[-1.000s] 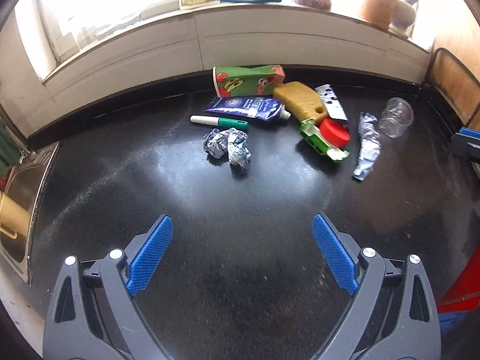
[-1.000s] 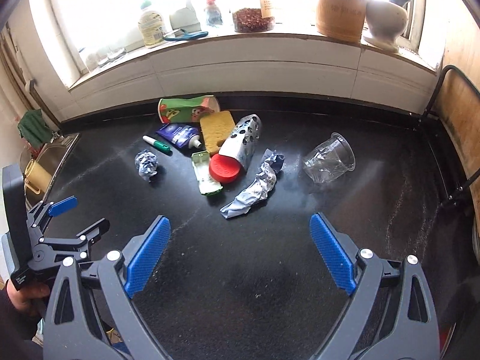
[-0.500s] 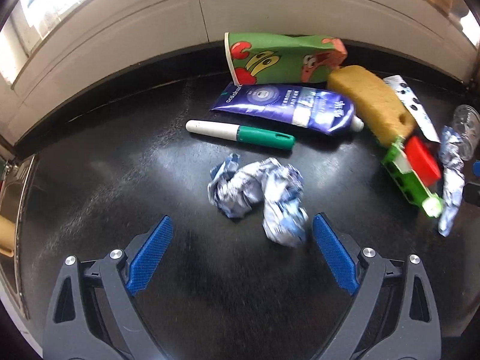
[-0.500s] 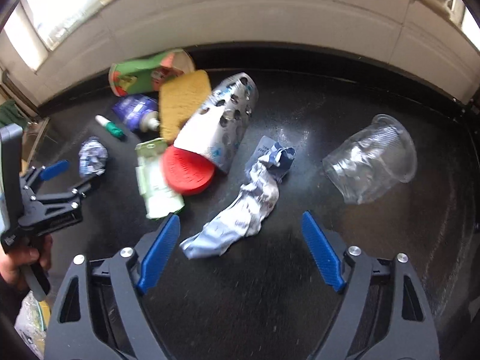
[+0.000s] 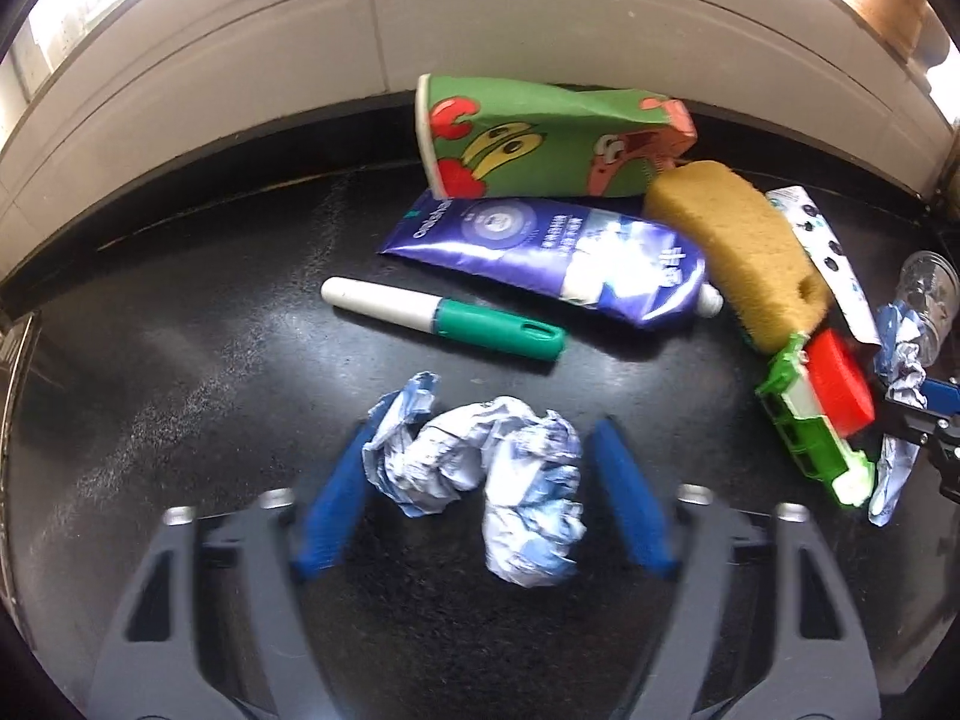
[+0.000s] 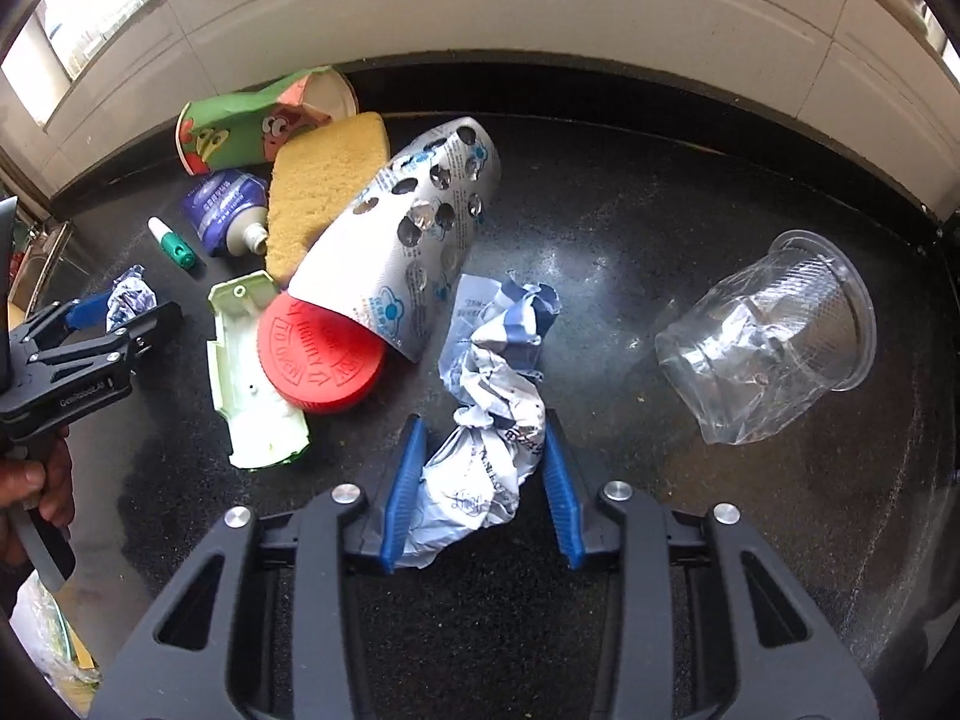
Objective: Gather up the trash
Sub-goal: 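Grasp the crumpled foil ball with the left tool while the right tool grasps crumpled foil, then carry both foil pieces over the bin and open both tools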
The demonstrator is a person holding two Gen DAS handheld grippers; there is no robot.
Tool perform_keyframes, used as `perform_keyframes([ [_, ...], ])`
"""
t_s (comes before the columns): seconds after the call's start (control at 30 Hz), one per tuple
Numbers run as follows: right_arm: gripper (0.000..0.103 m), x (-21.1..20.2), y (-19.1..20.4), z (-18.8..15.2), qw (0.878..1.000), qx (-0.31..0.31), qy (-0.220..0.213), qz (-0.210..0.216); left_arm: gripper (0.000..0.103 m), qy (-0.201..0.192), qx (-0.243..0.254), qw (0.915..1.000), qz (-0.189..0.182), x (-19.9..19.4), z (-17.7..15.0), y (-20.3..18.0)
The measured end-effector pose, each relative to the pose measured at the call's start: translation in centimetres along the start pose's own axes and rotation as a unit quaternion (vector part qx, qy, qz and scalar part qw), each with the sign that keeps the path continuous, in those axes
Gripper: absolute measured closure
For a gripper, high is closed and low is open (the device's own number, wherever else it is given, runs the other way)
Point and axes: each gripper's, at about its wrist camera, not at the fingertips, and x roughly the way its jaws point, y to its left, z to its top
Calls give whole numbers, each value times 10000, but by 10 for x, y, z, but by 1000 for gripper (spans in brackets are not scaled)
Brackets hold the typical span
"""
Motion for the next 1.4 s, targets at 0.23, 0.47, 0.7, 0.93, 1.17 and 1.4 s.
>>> perform_keyframes([
  [0.23, 65, -36, 9, -9, 9997, 8, -229, 64, 62, 82, 119, 9999, -64, -26, -10, -19],
  [0.47, 65, -89, 18, -26, 9983, -95, -519, 232, 62, -91, 166, 9998, -89, -94, -44, -37],
  [0.7, 65, -126, 30, -55, 9971, -183, -642, 371, 62, -65, 41, 9999, -95, -144, -95, -40],
  [0.93, 65, -141, 41, -69, 9956, -312, -745, 469, 62, -92, -11, 10000, -27, -165, -118, -39],
  [1.17, 65, -146, 55, -76, 9940, -461, -790, 596, 62, -208, -240, 9994, 149, -181, -127, -24],
  [1.4, 65, -147, 82, -73, 9908, -822, -785, 738, 62, -314, -547, 9972, 394, -197, -137, -2],
])
